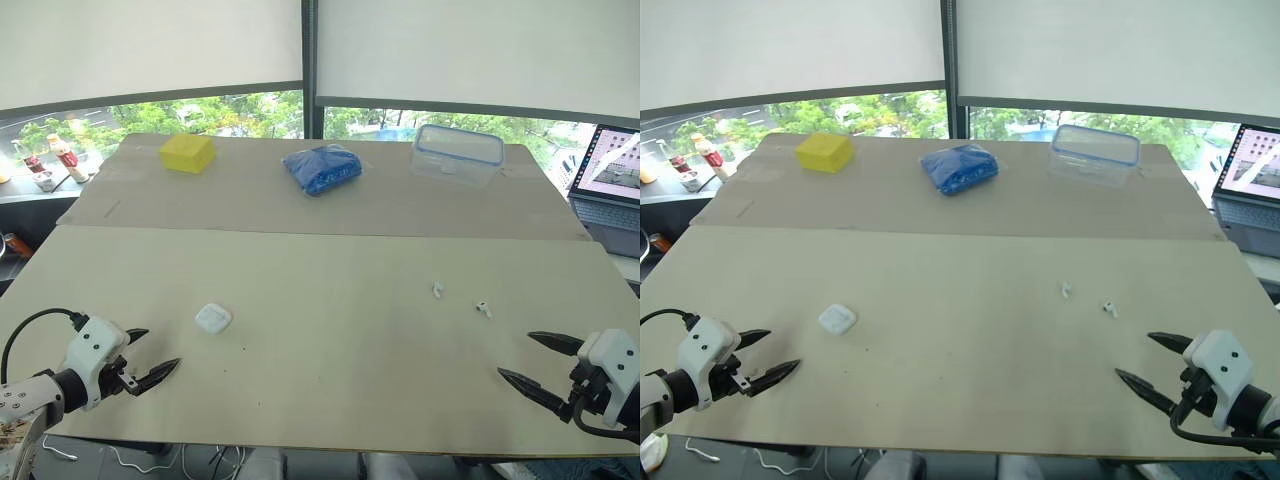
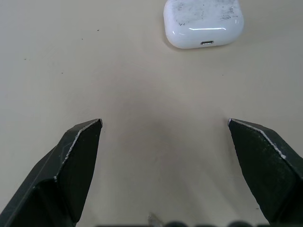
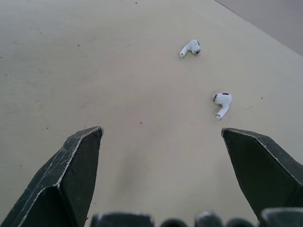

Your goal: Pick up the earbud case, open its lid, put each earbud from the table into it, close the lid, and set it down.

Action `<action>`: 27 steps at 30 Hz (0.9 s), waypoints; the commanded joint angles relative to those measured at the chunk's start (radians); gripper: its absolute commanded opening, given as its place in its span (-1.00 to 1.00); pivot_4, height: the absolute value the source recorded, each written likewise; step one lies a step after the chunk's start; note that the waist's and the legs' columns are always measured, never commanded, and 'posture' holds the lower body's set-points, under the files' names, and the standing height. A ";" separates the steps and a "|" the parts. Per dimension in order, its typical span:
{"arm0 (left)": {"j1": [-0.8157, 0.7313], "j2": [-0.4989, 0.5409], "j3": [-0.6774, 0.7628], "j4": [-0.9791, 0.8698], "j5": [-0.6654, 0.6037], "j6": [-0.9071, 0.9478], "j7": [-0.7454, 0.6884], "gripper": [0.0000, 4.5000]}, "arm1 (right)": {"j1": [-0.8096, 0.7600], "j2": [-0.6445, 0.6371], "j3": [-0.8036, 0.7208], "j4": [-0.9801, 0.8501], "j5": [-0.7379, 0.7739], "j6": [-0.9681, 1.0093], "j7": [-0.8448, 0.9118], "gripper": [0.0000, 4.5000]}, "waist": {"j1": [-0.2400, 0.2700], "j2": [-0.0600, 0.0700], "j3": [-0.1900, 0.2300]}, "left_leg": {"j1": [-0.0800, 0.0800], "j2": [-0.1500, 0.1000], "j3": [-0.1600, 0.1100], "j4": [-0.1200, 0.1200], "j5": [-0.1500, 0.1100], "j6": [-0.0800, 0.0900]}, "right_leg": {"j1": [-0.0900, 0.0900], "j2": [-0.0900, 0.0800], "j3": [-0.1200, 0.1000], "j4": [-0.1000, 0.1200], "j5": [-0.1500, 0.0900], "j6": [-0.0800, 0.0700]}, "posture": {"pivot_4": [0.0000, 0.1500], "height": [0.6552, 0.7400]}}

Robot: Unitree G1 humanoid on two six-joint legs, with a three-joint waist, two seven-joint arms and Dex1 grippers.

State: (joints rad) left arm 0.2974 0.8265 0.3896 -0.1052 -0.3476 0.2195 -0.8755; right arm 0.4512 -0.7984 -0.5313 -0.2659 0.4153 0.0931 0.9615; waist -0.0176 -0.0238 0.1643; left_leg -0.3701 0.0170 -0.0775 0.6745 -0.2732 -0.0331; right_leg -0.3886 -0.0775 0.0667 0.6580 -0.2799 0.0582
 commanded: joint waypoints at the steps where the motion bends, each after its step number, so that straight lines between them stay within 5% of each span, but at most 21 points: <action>1: -0.008 0.000 0.024 -0.008 0.011 -0.017 0.012 1.00 | -0.011 -0.014 -0.022 -0.031 0.008 0.011 0.003 0.97 | 0.000 0.000 0.000 | 0.000 0.000 0.000 0.000 0.000 0.000 | 0.000 0.000 0.000 0.000 0.000 0.000 | 1.00 0.05; 27: -0.015 -0.010 0.116 0.040 -0.134 -0.008 -0.136 1.00 | 0.007 0.002 -0.032 -0.065 0.006 0.041 0.001 0.97 | 0.000 0.000 0.000 | 0.000 0.000 0.000 0.000 0.000 0.000 | 0.000 0.000 0.000 0.000 0.000 0.000 | 1.00 0.05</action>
State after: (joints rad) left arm 0.2772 0.7980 0.4648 -0.0391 -0.4530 0.1991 -0.9954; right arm 0.4545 -0.7973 -0.5307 -0.3067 0.4149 0.1377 0.9594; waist -0.0174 -0.0238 0.1643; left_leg -0.3701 0.0171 -0.0774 0.6745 -0.2732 -0.0331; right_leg -0.3886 -0.0775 0.0666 0.6580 -0.2799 0.0581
